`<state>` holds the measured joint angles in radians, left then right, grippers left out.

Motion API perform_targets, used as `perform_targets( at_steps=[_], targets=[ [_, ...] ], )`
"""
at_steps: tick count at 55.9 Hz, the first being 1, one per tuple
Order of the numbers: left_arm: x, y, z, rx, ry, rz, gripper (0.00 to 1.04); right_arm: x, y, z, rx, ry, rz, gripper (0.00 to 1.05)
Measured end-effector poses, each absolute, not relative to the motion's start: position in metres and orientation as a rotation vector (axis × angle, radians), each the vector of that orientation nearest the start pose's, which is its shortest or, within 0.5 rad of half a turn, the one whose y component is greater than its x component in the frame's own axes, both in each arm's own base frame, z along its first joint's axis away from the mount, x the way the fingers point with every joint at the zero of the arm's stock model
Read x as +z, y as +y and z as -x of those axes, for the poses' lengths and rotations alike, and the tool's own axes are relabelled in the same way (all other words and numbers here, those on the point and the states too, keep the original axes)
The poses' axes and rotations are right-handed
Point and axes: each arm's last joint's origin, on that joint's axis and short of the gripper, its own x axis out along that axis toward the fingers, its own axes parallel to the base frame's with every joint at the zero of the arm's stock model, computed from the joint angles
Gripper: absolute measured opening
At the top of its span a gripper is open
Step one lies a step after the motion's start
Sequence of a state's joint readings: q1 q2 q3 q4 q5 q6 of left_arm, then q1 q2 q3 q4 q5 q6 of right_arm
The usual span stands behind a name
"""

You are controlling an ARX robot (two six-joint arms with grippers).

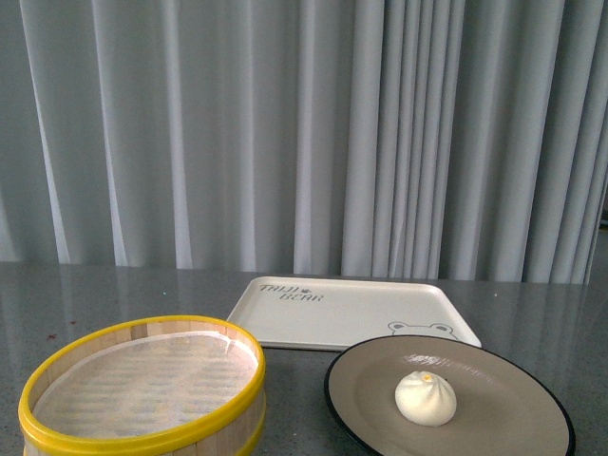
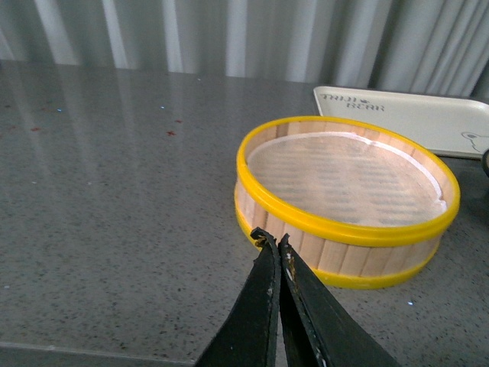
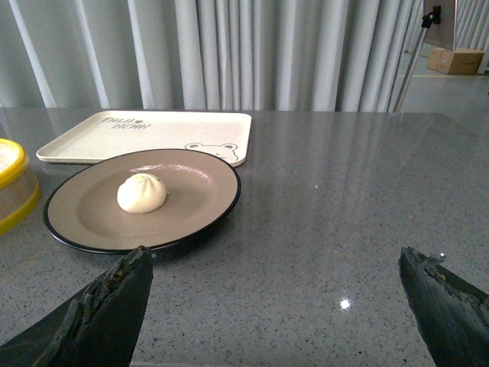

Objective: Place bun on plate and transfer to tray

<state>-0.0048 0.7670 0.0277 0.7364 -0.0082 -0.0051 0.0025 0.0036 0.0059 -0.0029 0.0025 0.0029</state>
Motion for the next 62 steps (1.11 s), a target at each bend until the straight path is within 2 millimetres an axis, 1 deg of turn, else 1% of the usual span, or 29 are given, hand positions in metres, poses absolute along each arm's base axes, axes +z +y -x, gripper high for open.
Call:
perform_targets(
  at_steps=[14,38,62],
  targets=[
    [0.173,0.0,-0.133,-0.002,-0.019,0.005,0.04,0.165,0.0,-0.098,0.001,0.001,-0.003,0.96],
    [0.176,0.0,-0.117,-0.002,-0.03,0.005,0.04,0.165,0.0,-0.098,0.001,0.001,-0.003,0.96],
    [0.175,0.0,-0.109,-0.002,-0.03,0.005,0.04,0.165,0.0,-0.098,0.001,0.001,-0.003,0.96]
  ],
)
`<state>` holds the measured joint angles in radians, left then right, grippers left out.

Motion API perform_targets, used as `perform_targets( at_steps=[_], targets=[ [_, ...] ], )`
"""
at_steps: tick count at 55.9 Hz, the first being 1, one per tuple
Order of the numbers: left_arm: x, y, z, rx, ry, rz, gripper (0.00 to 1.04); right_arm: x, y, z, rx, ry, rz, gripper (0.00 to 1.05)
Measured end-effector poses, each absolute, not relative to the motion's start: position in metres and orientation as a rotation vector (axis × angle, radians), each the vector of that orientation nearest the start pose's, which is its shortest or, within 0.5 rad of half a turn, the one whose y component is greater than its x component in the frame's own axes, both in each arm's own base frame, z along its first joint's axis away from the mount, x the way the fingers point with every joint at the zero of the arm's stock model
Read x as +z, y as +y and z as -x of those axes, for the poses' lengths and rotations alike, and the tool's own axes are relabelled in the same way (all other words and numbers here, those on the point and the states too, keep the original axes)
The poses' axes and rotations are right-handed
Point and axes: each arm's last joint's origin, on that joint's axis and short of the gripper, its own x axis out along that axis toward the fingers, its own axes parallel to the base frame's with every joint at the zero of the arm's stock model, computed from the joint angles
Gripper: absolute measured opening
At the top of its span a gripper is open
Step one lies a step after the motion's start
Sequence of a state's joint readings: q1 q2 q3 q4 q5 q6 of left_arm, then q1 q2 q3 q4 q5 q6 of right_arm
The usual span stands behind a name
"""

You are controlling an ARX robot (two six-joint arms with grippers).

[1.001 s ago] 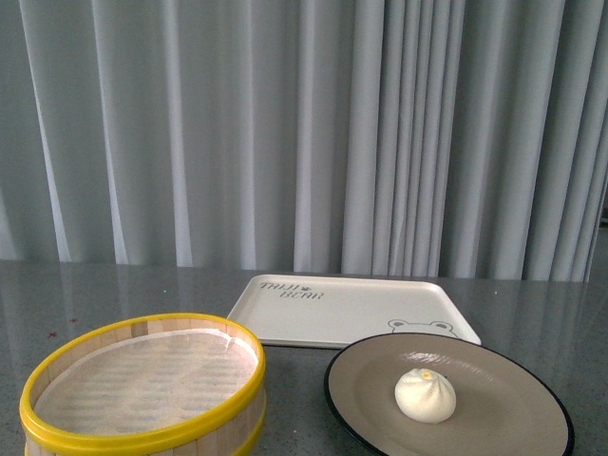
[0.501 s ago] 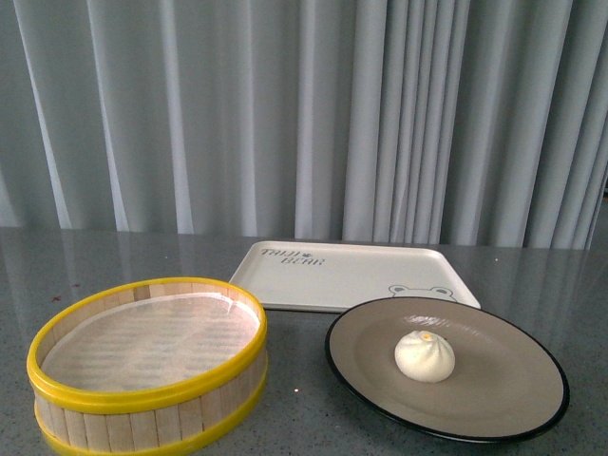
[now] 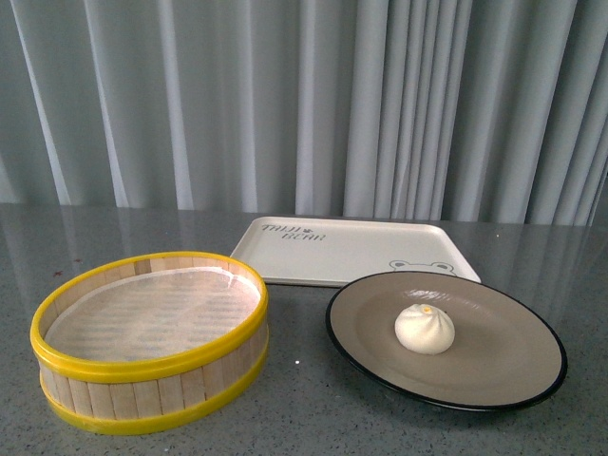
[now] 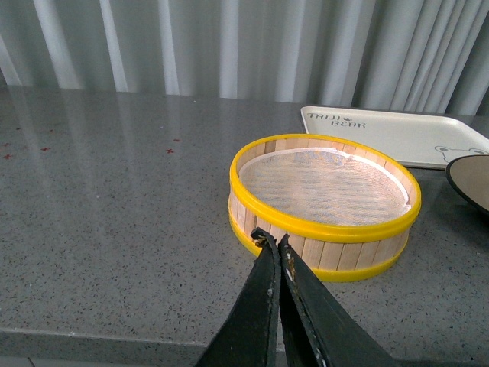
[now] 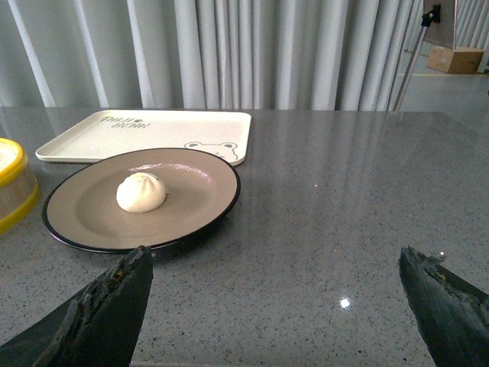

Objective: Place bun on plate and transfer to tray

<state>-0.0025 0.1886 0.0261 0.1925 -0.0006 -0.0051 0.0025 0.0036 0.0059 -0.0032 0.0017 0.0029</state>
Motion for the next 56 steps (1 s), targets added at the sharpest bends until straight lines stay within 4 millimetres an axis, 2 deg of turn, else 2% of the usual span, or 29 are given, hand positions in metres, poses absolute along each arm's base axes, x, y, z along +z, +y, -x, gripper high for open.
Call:
perform_targets(
  at_steps=[14,37,56],
  targets=[
    [0.172,0.0,-0.096,-0.002,-0.025,0.005,0.04,0.165,0.0,-0.098,0.001,0.001,-0.003,0.96],
    [0.172,0.0,-0.096,-0.002,-0.023,0.006,0.04,0.165,0.0,-0.098,0.001,0.001,-0.003,0.96],
    [0.172,0.0,-0.096,-0.002,-0.023,0.005,0.6,0.165,0.0,-0.098,0.001,0.001,-0.003,0.96]
  ],
)
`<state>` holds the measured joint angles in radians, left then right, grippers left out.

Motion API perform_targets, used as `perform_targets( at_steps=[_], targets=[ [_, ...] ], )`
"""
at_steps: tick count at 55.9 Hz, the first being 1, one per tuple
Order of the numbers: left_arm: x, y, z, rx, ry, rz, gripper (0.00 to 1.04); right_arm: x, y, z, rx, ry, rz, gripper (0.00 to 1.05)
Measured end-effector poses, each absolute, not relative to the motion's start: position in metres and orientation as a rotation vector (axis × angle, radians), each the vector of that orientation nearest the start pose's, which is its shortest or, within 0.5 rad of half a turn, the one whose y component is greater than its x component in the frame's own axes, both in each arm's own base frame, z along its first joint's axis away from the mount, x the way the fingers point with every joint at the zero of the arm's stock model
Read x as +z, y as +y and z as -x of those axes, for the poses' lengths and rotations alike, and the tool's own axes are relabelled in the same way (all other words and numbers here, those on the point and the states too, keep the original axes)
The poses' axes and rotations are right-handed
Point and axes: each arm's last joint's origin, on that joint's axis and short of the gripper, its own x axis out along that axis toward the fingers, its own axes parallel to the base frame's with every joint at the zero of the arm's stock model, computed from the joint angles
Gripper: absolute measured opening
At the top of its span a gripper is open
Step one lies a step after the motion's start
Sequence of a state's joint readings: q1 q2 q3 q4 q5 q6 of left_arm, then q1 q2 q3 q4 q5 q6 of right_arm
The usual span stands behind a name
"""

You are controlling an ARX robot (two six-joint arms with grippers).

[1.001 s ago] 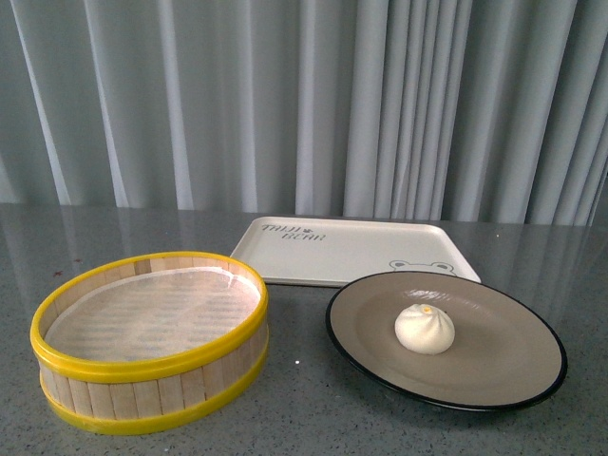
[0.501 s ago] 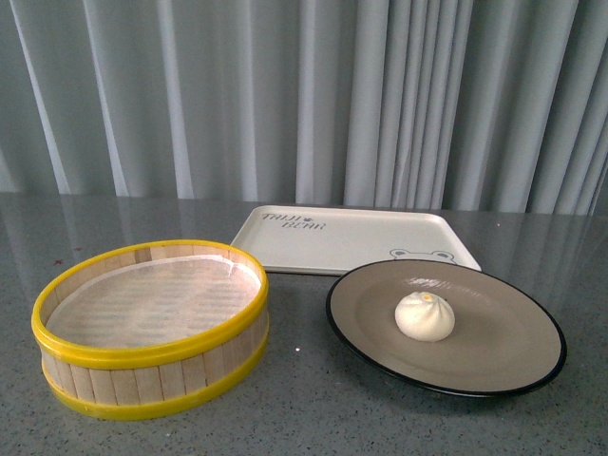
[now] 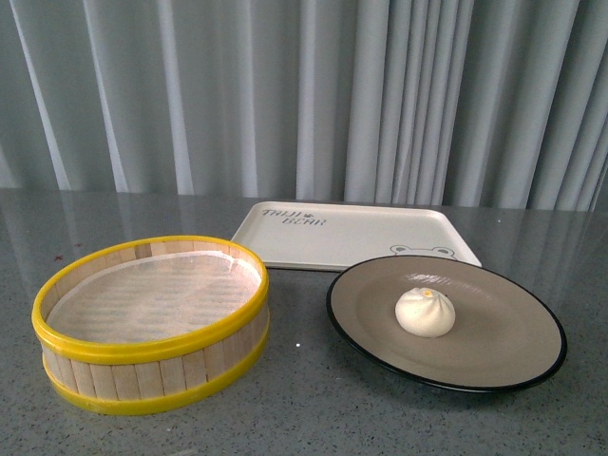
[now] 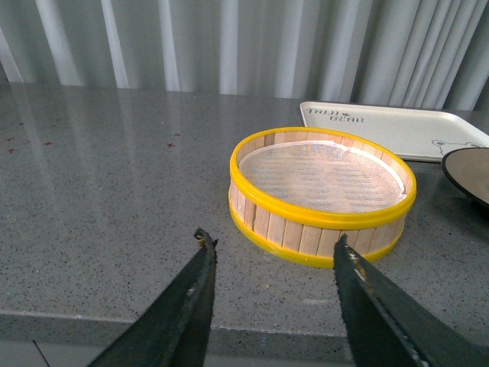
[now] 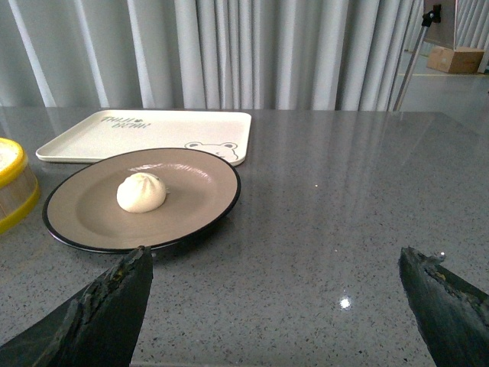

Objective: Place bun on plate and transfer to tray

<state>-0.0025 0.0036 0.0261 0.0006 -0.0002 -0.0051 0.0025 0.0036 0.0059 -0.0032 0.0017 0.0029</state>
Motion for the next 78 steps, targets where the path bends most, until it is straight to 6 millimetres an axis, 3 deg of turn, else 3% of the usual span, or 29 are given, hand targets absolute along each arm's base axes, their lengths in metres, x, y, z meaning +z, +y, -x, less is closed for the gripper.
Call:
perform_targets(
  at_steps=[13,39,46,58,67,78],
  targets=[
    [0.172,0.0,-0.096,-0.002,-0.023,0.005,1.0,0.165,0.0,-0.098,0.001,0.001,-0.003,0.96],
    [0.172,0.0,-0.096,-0.002,-0.023,0.005,0.98,0.164,0.0,-0.098,0.004,0.013,-0.015,0.96],
    [0.172,0.0,-0.096,-0.002,-0.023,0.004,0.98,0.167,0.002,-0.11,0.012,0.156,-0.342,0.96],
    [0.172,0.0,-0.096,-0.002,-0.023,0.005,0.98,0.164,0.021,-0.168,0.012,0.246,-1.086,0.96],
    [0.172,0.0,-0.096,-0.002,-0.023,0.005,0.98,0.156,0.037,-0.193,-0.008,0.318,-1.304,0.96],
    [0.172,0.0,-0.096,-0.002,-0.023,0.005,0.98,0.151,0.047,-0.213,-0.058,0.397,-1.421,0.96]
  ],
)
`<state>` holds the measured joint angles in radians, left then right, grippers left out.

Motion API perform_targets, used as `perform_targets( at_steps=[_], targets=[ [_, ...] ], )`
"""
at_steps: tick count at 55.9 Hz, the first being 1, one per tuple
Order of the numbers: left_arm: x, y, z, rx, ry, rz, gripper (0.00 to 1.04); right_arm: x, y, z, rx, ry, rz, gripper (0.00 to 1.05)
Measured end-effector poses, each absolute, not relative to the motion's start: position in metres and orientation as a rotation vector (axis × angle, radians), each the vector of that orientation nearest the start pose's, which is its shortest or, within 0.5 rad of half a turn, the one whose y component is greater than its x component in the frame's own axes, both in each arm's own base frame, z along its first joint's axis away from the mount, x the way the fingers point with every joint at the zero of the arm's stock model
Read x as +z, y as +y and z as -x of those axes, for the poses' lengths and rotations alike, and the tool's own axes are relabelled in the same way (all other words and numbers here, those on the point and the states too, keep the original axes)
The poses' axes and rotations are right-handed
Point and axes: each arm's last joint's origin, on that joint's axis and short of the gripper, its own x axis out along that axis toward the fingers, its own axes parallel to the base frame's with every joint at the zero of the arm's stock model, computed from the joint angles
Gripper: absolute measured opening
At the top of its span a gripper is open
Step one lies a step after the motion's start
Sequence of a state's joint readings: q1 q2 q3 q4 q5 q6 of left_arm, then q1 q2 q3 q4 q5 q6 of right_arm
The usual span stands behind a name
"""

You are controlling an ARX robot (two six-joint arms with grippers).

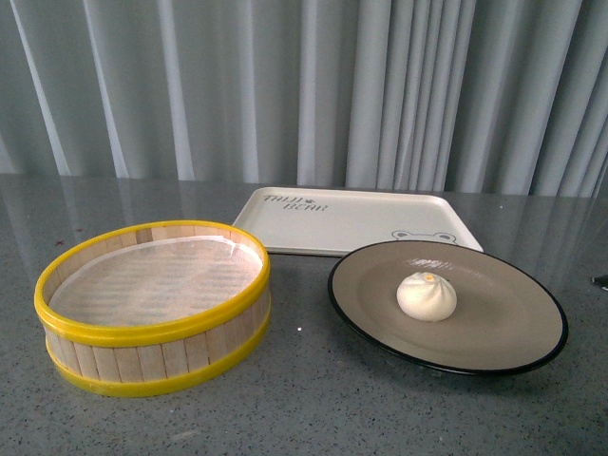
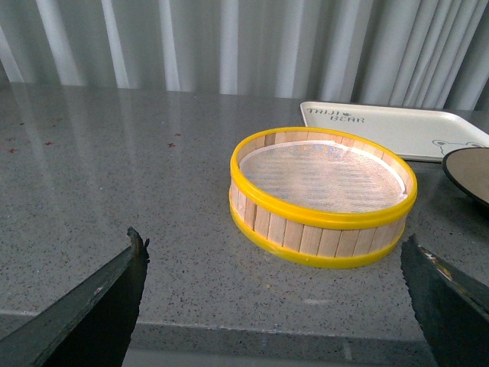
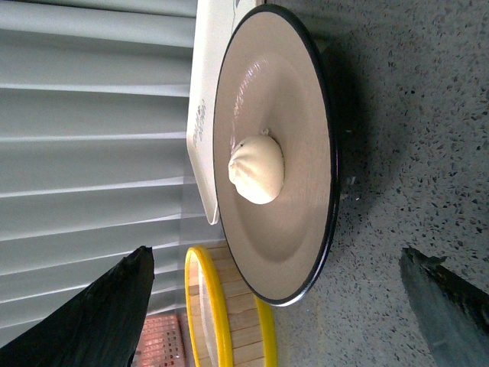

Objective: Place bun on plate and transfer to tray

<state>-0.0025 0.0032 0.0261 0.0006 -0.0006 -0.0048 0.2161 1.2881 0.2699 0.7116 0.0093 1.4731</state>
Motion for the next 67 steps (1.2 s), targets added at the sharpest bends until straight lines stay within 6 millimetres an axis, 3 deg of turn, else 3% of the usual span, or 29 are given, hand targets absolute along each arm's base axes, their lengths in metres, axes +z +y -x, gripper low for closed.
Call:
perform_targets(
  at_steps=[41,67],
  targets=[
    [0.172,0.0,-0.096,-0.002,-0.023,0.005,0.98,0.153,0.069,-0.267,-0.099,0.552,-1.522,0.96],
    [0.172,0.0,-0.096,-0.002,-0.023,0.005,0.98,0.142,0.077,-0.282,-0.107,0.603,-1.515,0.96]
  ],
)
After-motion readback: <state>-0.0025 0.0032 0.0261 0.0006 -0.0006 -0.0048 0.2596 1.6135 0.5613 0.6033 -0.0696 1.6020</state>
